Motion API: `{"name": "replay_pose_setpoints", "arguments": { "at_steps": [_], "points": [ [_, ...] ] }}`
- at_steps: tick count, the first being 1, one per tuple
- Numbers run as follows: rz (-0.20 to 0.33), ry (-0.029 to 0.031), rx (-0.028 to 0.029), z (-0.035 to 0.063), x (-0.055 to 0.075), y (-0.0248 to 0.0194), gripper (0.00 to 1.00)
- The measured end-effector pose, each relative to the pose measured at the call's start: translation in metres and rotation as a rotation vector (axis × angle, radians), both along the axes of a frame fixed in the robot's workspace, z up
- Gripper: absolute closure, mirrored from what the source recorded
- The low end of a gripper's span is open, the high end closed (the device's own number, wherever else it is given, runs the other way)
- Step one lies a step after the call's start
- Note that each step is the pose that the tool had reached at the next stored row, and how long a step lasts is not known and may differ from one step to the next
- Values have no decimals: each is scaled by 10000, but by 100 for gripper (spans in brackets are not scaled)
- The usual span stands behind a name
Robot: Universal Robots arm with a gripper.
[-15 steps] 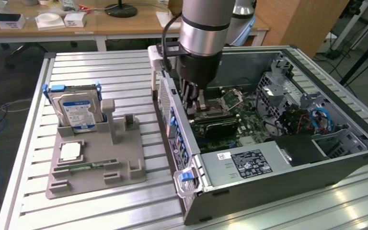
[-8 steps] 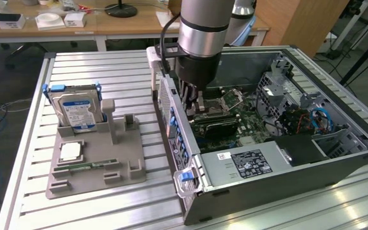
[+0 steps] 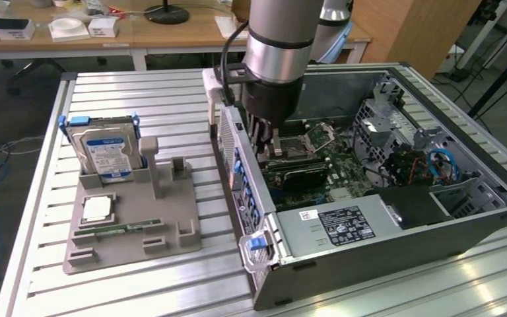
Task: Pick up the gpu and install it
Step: 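Press down on the gpu until it lock into place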
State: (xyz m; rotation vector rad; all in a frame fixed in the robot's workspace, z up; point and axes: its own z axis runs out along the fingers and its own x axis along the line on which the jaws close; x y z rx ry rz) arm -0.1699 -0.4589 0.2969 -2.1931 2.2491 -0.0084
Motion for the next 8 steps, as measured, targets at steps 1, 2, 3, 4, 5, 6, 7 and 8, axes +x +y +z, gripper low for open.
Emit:
{"name": "replay_pose_setpoints", "arguments": {
  "at_steps": [1,2,3,4,5,6,7,8],
  "points": [
    [2,6,-1,-2,1,0,89],
    [-1,6,-3,-1,0,0,89],
    [-2,3,1,8,-1,1,89],
    [-4,-2,14,35,-3,1,89],
    [-12,21,0,78,-7,1,89],
    [-11,12,9,99,-1,2,89],
    [-8,9,26,113,2,1,89],
    [-4,8,37,114,9,0,89]
  ]
}}
